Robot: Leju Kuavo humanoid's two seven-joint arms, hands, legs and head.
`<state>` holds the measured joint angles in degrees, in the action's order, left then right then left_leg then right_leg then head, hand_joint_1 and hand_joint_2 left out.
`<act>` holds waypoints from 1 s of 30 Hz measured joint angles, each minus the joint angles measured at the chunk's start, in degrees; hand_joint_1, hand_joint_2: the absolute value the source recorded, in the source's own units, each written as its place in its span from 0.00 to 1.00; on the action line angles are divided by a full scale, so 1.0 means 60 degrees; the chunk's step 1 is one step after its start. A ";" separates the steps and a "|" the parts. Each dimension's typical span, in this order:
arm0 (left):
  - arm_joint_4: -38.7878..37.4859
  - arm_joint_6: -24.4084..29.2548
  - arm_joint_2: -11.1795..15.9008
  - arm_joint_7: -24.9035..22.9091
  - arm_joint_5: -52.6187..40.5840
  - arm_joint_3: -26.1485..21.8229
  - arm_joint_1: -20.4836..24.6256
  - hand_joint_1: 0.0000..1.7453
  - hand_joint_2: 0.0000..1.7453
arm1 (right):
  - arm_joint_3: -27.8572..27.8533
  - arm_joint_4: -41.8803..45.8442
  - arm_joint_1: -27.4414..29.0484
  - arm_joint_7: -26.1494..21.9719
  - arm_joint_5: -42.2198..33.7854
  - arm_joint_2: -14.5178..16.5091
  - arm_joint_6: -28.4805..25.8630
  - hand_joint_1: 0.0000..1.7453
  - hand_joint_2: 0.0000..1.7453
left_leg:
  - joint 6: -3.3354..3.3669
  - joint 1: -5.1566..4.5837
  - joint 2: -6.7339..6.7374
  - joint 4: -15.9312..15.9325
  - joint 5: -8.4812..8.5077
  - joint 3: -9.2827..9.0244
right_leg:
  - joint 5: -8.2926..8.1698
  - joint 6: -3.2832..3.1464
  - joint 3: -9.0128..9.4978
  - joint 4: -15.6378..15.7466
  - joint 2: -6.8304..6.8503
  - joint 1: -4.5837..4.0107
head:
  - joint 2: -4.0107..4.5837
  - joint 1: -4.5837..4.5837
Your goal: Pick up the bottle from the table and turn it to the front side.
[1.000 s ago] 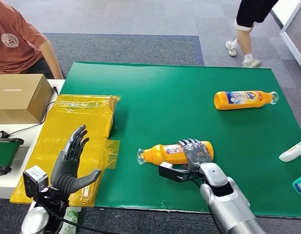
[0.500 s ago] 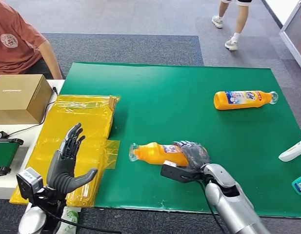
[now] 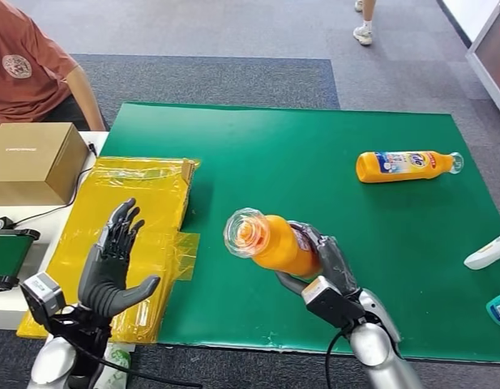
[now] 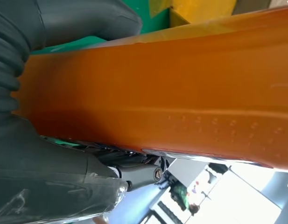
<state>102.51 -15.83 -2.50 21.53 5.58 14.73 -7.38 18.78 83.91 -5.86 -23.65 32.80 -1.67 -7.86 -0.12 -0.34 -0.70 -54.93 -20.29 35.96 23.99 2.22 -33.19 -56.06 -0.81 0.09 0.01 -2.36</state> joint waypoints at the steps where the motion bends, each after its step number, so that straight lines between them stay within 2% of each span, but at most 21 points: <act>1: -0.0088 -0.0094 -0.0007 -0.0118 0.0179 0.0111 0.0161 0.00 1.00 | 0.0085 0.0020 0.0008 -0.0032 0.0074 0.0068 -0.0130 1.00 1.00 | 0.0000 0.0000 0.0000 0.0000 0.0000 0.0000 | -0.0001 0.0000 0.0000 0.0000 0.0000 0.0000 | 0.0000 0.0001; 6: -0.0624 -0.0645 -0.0073 -0.0576 0.0933 0.1008 0.1044 0.00 1.00 | 0.0860 -0.0095 -0.0090 0.0014 0.0658 0.0379 -0.0656 1.00 1.00 | 0.0005 0.0000 0.0000 0.0000 0.0007 0.0000 | -0.0004 0.0002 0.0003 0.0000 0.0000 0.0000 | -0.0001 0.0000; 9: -0.0695 -0.0686 -0.0082 -0.0624 0.0992 0.1152 0.1157 0.00 1.00 | 0.0979 -0.0138 -0.0125 0.0028 0.0722 0.0407 -0.0707 1.00 1.00 | 0.0006 0.0000 0.0000 0.0000 0.0008 0.0000 | -0.0005 0.0002 0.0003 0.0000 0.0000 0.0000 | -0.0001 0.0000; 13: -0.1633 -0.0715 -0.0068 -0.1124 0.1158 0.2570 0.2247 0.00 1.00 | 0.2144 -0.0888 -0.0661 0.0228 0.1081 0.0666 -0.1062 1.00 1.00 | 0.0006 -0.0002 0.0001 0.0000 0.0008 0.0001 | -0.0006 0.0002 0.0001 -0.0001 -0.0001 0.0001 | 0.0001 0.0001; 21: -0.2329 -0.0848 0.0030 -0.1299 0.1276 0.3100 0.2852 0.00 1.00 | 0.2523 -0.1440 -0.1136 0.0372 0.1084 0.0744 -0.1172 1.00 1.00 | 0.0006 -0.0001 0.0001 0.0000 0.0007 0.0001 | -0.0005 0.0001 -0.0001 -0.0001 0.0000 0.0001 | 0.0002 0.0000; 30: -0.2919 -0.0894 0.0380 -0.1505 0.0786 0.3516 0.3465 0.00 1.00 | 0.2634 -0.1888 -0.1441 0.0668 0.1130 0.0742 -0.1246 1.00 1.00 | 0.0006 -0.0001 0.0001 0.0000 0.0009 0.0004 | -0.0006 0.0001 -0.0001 -0.0002 0.0001 0.0000 | 0.0002 0.0000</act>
<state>84.99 -21.19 -0.23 12.50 10.30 35.83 13.41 34.58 72.58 -14.51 -19.64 39.58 2.79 -15.34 -0.08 -0.35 -0.70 -54.93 -20.24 35.98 23.96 2.23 -33.19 -56.07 -0.80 0.10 0.02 -2.36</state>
